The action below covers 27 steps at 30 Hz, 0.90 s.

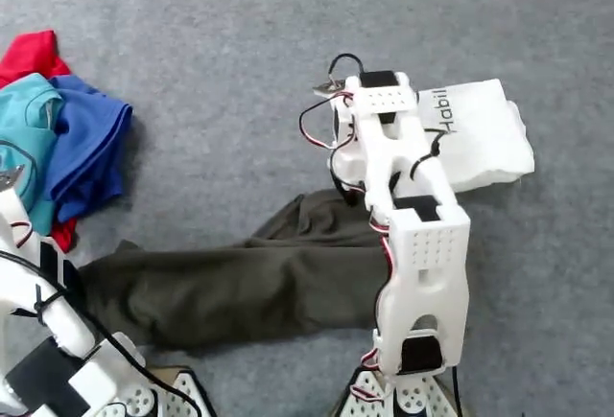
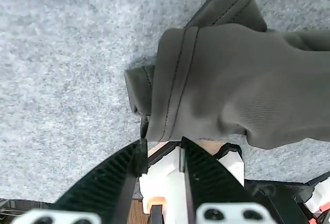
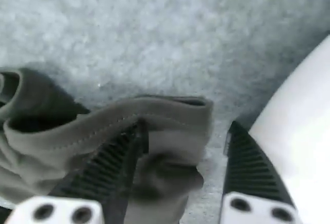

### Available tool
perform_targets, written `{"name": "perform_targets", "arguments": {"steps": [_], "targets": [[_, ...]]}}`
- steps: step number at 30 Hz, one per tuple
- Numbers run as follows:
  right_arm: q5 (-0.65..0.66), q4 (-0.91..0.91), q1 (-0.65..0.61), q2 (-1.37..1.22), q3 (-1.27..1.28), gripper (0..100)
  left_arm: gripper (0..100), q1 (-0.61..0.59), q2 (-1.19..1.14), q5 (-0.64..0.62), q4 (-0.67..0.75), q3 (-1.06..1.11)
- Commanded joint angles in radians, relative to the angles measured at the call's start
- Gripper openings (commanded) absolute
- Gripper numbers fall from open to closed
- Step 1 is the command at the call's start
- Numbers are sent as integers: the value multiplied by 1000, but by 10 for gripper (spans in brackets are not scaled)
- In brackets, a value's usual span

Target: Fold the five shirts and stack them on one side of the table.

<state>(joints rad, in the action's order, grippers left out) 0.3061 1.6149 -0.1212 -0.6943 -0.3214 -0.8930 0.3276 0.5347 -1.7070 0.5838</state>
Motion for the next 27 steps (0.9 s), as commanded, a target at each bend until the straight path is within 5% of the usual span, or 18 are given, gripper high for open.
{"name": "perform_targets", "arguments": {"steps": [1,19,27], "targets": [[-5,-29,-11,7,-30,108,130,-5,26,3,-9,-1],[-5,-29,11,59,-107,14,134,-2,32,-8,-9,-10],[-5,-35,77,334,-397,14,199,19,25,-242,-8,-150]]}}
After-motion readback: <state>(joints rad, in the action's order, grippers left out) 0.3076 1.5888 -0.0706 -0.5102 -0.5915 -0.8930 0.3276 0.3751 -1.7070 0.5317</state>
